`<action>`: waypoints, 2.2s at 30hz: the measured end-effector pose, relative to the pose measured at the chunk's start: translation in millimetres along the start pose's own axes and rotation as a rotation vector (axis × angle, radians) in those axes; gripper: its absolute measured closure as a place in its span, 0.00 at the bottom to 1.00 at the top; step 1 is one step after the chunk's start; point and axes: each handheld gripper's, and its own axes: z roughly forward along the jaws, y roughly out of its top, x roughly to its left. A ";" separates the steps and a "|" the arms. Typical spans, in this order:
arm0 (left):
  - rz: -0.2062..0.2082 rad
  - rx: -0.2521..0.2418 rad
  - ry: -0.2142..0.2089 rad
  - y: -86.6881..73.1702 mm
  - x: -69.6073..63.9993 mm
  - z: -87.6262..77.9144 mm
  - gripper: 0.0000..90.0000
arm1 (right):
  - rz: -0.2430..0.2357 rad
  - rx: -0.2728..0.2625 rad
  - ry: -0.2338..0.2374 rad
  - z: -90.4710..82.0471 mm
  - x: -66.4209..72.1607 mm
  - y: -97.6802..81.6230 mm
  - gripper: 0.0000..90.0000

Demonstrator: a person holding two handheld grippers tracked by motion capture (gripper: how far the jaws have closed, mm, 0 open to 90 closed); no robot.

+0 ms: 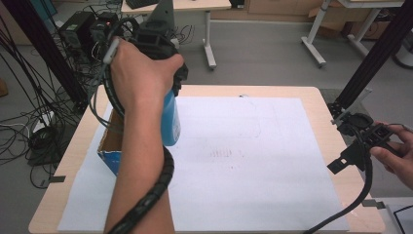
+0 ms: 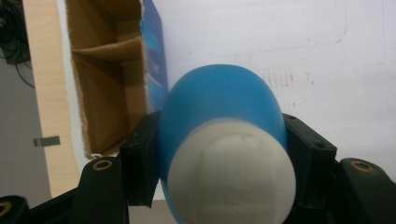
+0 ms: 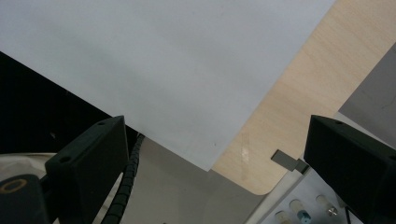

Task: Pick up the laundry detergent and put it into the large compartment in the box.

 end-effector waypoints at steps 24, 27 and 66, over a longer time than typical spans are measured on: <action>-0.091 -0.063 0.019 18.5 77.0 -32.1 0.42 | -0.012 0.025 -0.026 -6.5 1.8 27.0 0.07; -0.102 -0.069 0.024 20.7 85.2 -32.1 0.42 | -0.011 0.026 -0.029 -7.7 3.2 27.9 0.07; -0.139 -0.015 0.054 18.1 126.0 48.1 0.42 | -0.019 0.051 -0.031 -1.3 8.3 45.7 0.07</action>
